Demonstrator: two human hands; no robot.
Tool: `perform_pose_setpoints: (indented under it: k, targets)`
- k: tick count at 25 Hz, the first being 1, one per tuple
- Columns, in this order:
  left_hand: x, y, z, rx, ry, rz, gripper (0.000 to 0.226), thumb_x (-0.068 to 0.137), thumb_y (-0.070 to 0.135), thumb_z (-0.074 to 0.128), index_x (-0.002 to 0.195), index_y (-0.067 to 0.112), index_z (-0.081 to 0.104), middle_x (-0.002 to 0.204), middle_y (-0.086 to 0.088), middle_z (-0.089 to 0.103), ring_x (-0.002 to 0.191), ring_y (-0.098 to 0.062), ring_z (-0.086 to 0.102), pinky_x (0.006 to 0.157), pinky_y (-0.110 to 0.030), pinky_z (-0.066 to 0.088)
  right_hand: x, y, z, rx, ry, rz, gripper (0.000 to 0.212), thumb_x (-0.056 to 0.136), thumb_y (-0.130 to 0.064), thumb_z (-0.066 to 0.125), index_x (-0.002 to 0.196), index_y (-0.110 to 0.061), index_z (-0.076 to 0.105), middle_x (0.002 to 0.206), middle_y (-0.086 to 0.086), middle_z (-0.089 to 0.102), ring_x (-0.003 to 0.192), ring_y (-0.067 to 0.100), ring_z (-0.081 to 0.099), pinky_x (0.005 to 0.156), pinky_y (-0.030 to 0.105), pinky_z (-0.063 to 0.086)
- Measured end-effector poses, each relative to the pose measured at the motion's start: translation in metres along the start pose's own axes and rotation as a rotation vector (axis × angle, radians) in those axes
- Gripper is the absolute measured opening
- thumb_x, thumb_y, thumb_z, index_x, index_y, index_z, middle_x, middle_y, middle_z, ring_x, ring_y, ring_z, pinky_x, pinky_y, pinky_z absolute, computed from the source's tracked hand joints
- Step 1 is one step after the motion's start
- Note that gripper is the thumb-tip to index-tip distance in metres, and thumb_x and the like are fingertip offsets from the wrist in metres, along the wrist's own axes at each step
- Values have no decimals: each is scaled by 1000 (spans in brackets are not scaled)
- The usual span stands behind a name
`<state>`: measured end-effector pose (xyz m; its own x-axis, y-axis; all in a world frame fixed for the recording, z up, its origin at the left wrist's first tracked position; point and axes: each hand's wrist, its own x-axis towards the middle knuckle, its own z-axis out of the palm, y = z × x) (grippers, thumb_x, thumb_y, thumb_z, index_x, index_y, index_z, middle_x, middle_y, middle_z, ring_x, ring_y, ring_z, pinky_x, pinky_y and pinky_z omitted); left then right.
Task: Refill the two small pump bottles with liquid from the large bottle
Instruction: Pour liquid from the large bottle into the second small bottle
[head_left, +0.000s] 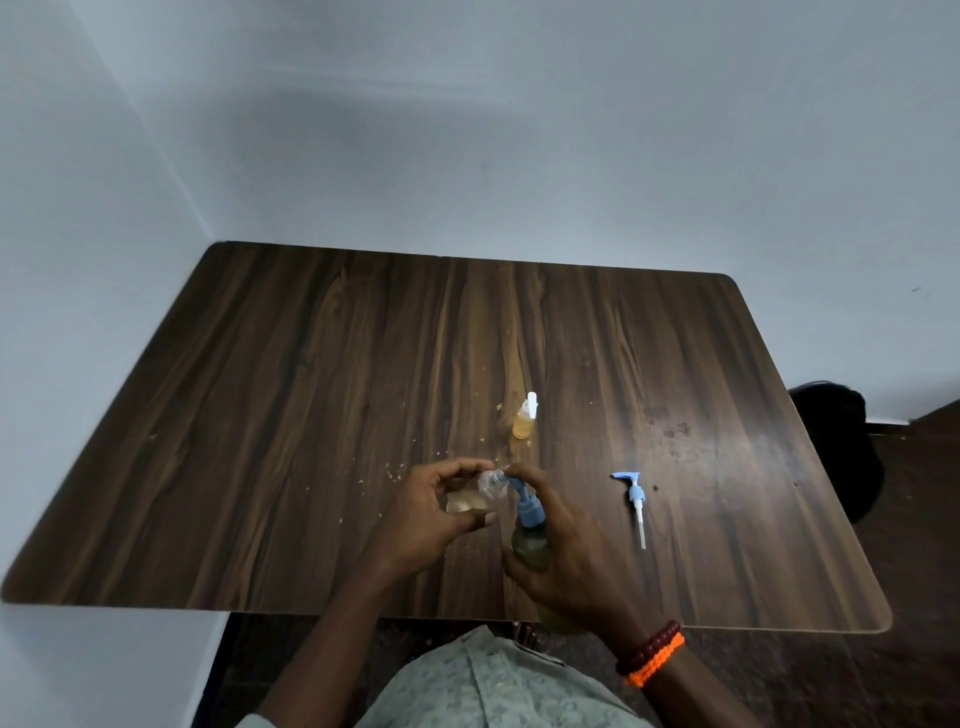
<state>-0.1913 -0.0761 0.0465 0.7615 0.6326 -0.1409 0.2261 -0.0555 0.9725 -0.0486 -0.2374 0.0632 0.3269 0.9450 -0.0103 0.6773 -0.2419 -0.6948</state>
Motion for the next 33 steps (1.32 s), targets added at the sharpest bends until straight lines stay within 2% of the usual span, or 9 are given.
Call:
perform_pose_setpoints:
  k: [3,5,10,15,21,24,27,29,33]
  targets:
    - [-2,-2,5,2,-7,-13,53,73,4,92,114,32,75,114,10,79,112,-9,74,99,-37,62,0,1,1,38,17,18,70,83,-34,79,130,-55,31,86,-23,58,76,-6,61,62,9,43]
    - [-3,-1,5,-11,-5,-13,53,73,4,92,116,31,75,116,11,79,113,-8,74,99,-37,62,0,1,1,44,30,14,72,84,-35,79,136,-52,32,88,-21,60,74,-4,61,61,10,44]
    - [-3,1,1,-24,8,-1,53,74,3,91,119,25,75,117,13,78,115,-9,72,102,-36,60,-3,0,2,5,26,-27,82,85,-39,77,150,-47,27,120,-17,60,88,0,61,73,9,45]
    - [-5,2,5,-28,-14,-21,52,74,1,91,117,27,75,116,15,78,114,-6,73,102,-36,60,-1,-3,1,69,66,-5,68,85,-36,79,135,-50,36,93,-24,57,80,-8,61,65,8,45]
    - [-3,2,1,-31,14,-13,52,74,4,91,120,22,75,117,9,79,115,-10,73,103,-41,60,-1,-5,-2,20,23,-36,80,86,-37,77,149,-45,29,112,-22,54,84,-14,57,70,3,45]
    - [-5,3,3,-18,-4,-31,52,73,2,91,116,28,75,116,15,79,113,-7,73,102,-37,61,-1,-6,-3,46,39,-17,70,86,-36,80,134,-53,32,100,-22,57,80,-9,60,69,4,46]
    - [-6,1,4,9,-17,-29,52,74,5,92,116,32,75,116,16,78,114,-7,72,101,-36,61,0,-6,-2,103,65,-10,66,85,-32,82,131,-45,38,91,-22,59,85,-9,62,66,7,47]
    - [-4,1,3,-4,-9,-17,52,75,6,91,119,26,75,117,14,78,114,-8,72,100,-34,60,0,-6,-2,82,62,-14,75,84,-30,82,143,-38,36,94,-23,57,87,-9,61,70,5,47]
    - [-3,2,0,-20,5,-7,52,74,3,91,120,20,75,115,10,79,113,-8,73,98,-30,60,-3,-4,-2,42,50,-27,81,84,-36,80,145,-50,28,111,-22,57,88,-5,61,72,6,48]
